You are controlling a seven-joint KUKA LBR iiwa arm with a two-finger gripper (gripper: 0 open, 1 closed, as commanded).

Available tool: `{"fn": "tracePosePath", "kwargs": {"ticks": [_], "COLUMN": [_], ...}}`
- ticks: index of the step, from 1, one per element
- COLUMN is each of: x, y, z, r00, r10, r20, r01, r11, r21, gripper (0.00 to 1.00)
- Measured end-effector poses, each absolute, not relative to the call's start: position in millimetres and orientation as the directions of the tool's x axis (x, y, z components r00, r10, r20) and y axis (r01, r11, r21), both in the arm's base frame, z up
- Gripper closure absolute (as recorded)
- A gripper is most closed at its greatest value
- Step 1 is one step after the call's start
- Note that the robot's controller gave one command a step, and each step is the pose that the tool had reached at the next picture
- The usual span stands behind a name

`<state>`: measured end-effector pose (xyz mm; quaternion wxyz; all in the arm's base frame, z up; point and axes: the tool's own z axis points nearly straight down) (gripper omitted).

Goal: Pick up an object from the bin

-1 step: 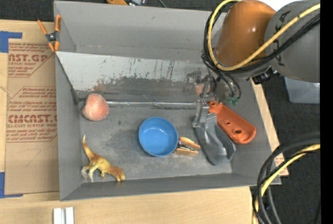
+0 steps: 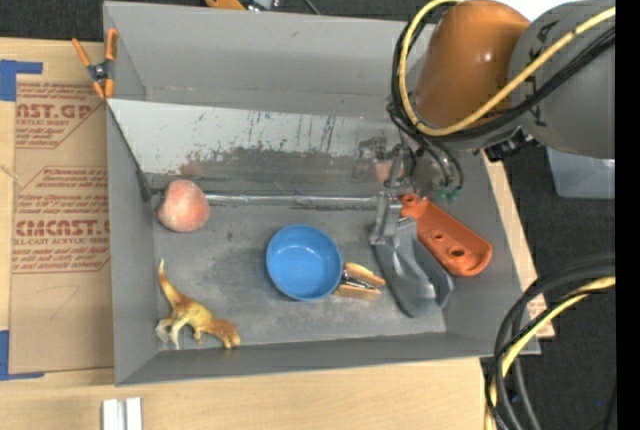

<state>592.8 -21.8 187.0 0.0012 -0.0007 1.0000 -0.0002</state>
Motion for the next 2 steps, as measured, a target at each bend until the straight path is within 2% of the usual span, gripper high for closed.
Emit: {"fn": "tracePosePath", "kwargs": {"ticks": [1,2], "x": [572.5,546.7], "y": [-6,-14], "z": [110,113], "r00": [-0.972,-0.999], "r10": [-0.234,-0.046], "r20": [-0.005,-0.007], "r01": [-0.234,-0.046], "r11": [0.972,0.999], "r21": [-0.001,0.0], "gripper": [0.0,0.0]}}
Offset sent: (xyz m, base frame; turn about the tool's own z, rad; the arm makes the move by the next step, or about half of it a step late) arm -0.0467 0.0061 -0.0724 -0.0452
